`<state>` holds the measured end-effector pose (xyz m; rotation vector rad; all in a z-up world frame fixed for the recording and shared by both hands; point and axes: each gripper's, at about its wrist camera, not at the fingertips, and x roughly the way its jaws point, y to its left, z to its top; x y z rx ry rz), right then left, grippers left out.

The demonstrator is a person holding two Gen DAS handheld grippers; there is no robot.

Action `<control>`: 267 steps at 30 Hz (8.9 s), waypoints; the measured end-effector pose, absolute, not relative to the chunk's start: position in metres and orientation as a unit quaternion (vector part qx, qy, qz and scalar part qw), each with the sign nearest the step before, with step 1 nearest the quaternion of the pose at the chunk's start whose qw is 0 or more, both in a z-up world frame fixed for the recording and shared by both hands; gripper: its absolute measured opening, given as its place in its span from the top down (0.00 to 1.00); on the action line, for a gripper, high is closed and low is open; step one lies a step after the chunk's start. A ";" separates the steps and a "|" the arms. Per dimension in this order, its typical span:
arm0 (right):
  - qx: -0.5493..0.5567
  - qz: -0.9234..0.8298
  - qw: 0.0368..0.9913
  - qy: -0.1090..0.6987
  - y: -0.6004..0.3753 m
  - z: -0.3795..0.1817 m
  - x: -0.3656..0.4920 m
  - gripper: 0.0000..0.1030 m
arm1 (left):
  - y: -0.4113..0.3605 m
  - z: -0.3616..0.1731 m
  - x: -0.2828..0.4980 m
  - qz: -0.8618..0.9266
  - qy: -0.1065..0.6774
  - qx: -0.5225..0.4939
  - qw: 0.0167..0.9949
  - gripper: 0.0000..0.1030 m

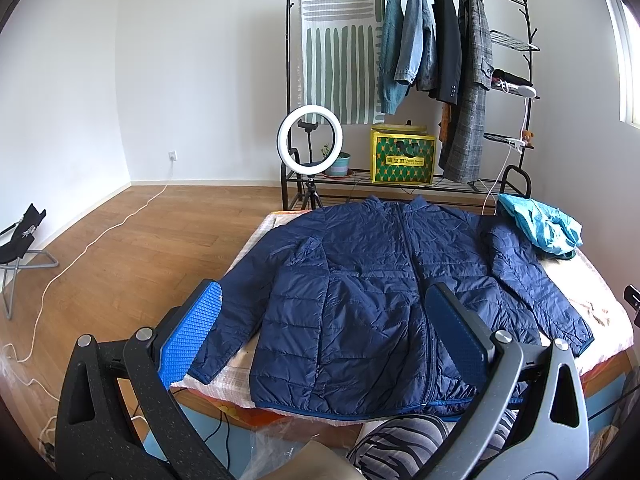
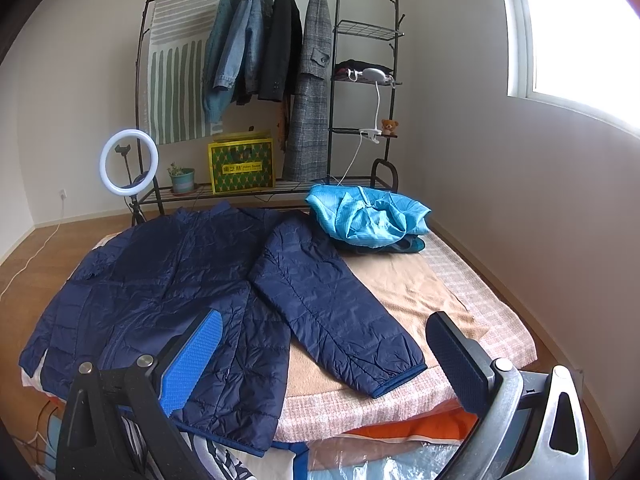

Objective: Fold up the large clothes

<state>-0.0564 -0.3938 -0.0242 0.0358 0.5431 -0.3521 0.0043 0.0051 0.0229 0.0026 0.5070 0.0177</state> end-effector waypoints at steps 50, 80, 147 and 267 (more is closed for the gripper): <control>0.001 -0.171 0.954 0.246 -0.413 -0.039 0.014 0.01 | 0.179 -0.132 0.081 0.115 0.381 -0.081 0.914 0.25; -0.046 -0.036 0.973 0.224 -0.338 0.010 0.113 0.02 | 0.337 -0.280 0.157 0.140 0.498 -0.390 0.762 0.57; 0.140 0.202 0.788 0.564 -0.224 -0.215 0.291 0.16 | 0.106 -0.089 0.310 0.002 0.409 -0.254 0.877 0.71; 0.259 -0.166 0.803 0.511 -0.653 -0.227 0.046 0.78 | -0.119 -0.099 0.248 -0.199 0.479 -0.149 0.842 0.60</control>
